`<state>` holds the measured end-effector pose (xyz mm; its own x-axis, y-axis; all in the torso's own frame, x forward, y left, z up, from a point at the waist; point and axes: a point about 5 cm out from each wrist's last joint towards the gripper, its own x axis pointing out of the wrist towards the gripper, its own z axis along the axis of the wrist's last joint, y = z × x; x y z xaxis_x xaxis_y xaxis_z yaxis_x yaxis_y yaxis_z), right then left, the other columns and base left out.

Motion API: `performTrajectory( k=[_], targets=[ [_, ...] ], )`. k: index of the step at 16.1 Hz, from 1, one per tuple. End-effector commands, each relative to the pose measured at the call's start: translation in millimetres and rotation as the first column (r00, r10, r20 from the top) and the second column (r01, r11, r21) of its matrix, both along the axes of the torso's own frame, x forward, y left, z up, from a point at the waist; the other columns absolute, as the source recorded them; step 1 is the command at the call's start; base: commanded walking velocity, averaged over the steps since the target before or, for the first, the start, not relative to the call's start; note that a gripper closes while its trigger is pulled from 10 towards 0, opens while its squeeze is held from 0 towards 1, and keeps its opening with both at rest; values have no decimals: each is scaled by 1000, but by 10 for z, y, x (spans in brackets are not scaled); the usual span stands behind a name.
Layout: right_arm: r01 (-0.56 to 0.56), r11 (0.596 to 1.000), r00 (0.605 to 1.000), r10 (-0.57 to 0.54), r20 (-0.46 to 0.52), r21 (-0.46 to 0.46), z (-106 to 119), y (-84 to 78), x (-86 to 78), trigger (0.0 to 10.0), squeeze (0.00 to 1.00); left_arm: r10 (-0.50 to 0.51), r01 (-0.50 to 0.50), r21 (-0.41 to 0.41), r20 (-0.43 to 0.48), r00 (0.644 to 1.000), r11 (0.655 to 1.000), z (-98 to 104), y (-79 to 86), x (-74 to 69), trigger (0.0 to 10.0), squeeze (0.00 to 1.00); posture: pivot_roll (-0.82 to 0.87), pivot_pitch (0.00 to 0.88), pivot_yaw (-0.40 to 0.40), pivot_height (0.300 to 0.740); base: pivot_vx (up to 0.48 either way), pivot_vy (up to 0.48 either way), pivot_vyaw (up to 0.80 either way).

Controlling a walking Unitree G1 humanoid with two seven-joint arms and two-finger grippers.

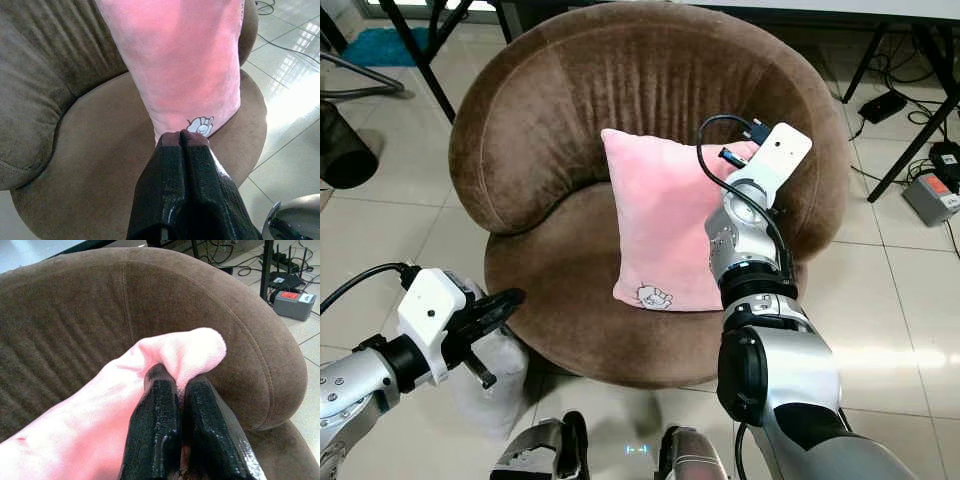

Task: Move the pillow to the sofa from floor

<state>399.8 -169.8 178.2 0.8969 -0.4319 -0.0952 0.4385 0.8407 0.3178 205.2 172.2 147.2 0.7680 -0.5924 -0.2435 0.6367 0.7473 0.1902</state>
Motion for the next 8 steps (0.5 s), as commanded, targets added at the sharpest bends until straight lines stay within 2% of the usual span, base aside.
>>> performTrajectory(
  k=[1,4,5,6,7,8],
  targets=[
    [-1,1000,1000,1,19,6,66,38,21,10000,478,-8,8,7,2,1000,1000,28,11,-24,10000,0,70,253,42,740,0,0,0],
    [-1,1000,1000,1,19,6,66,38,21,10000,478,-8,8,7,2,1000,1000,28,11,-24,10000,0,70,253,42,740,0,0,0],
    [28,1000,999,-28,45,2,121,-9,42,10000,1000,-6,6,7,-5,1000,1000,44,19,-31,10000,0,70,252,43,740,0,0,0],
    [-48,998,986,52,157,-30,289,-45,80,10000,1000,63,-62,-13,67,996,998,55,-24,151,10000,0,20,114,51,740,0,0,0],
    [-148,985,945,166,283,-83,489,-65,105,10000,1000,136,-130,-47,149,980,990,80,-114,369,10000,0,20,115,51,740,0,0,0],
    [-170,981,933,192,306,-95,529,-65,107,10000,1000,147,-140,-56,163,976,989,84,-139,409,10000,0,20,115,51,740,0,0,0]
  ],
)
